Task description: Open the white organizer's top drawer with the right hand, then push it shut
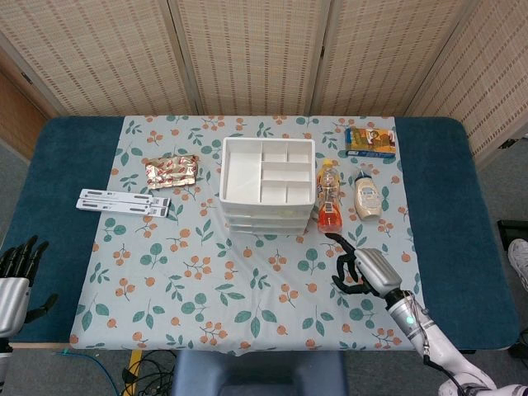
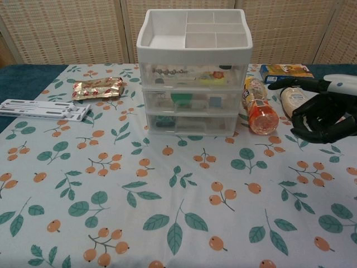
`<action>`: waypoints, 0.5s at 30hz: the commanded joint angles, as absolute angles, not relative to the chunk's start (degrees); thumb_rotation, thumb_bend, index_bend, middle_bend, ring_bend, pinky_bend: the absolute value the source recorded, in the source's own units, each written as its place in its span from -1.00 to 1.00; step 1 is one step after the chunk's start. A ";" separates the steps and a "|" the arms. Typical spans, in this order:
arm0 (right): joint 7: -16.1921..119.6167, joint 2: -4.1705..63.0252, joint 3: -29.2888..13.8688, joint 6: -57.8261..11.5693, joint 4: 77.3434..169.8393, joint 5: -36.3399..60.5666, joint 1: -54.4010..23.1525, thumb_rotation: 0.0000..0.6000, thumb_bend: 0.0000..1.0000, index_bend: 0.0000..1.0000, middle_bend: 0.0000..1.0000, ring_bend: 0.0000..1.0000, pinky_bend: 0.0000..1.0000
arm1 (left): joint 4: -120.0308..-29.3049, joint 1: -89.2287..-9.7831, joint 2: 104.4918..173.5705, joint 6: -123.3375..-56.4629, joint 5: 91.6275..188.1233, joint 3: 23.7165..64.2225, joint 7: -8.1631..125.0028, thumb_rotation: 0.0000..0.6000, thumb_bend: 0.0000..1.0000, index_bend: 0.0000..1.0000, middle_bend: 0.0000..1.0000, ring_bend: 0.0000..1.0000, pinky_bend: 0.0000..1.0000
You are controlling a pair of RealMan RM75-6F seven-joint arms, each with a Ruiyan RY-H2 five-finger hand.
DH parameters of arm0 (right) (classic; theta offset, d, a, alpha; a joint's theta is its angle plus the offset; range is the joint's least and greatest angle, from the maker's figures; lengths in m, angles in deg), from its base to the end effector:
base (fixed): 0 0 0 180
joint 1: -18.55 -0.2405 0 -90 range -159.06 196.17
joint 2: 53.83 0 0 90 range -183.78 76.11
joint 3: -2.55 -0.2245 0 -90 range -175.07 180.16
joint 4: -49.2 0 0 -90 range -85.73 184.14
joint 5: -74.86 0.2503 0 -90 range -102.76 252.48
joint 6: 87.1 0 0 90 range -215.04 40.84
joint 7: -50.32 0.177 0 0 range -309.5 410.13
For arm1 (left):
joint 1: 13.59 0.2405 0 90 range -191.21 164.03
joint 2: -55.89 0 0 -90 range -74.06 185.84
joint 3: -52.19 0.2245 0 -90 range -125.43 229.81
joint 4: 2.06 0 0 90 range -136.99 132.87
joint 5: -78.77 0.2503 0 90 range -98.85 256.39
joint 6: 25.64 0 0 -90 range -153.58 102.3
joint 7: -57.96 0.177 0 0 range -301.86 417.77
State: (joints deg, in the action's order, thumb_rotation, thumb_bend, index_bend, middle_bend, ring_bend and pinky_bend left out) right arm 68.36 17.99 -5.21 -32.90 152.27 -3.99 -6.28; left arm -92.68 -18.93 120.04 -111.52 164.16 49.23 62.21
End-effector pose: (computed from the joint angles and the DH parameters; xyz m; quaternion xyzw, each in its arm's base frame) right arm -0.1625 -0.2812 -0.0183 0.6029 -0.6059 0.4436 0.2694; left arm -0.3038 0.2186 0.1150 -0.6072 -0.3515 -0.3646 0.6122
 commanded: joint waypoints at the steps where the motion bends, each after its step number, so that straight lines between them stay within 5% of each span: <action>1: 76.59 21.11 -7.49 -38.58 151.83 0.98 -9.41 1.00 -0.11 -0.86 0.46 0.68 0.92 | -92.54 -18.90 119.97 -111.47 164.18 49.29 61.94 1.00 -0.57 -0.86 -0.96 -0.85 -0.84; 15: 92.71 29.17 -12.17 -48.91 146.16 6.92 -14.86 1.00 0.03 -0.86 0.55 0.77 0.97 | -91.54 -18.51 119.61 -111.46 164.21 49.64 60.39 1.00 -0.57 -0.86 -0.96 -0.85 -0.84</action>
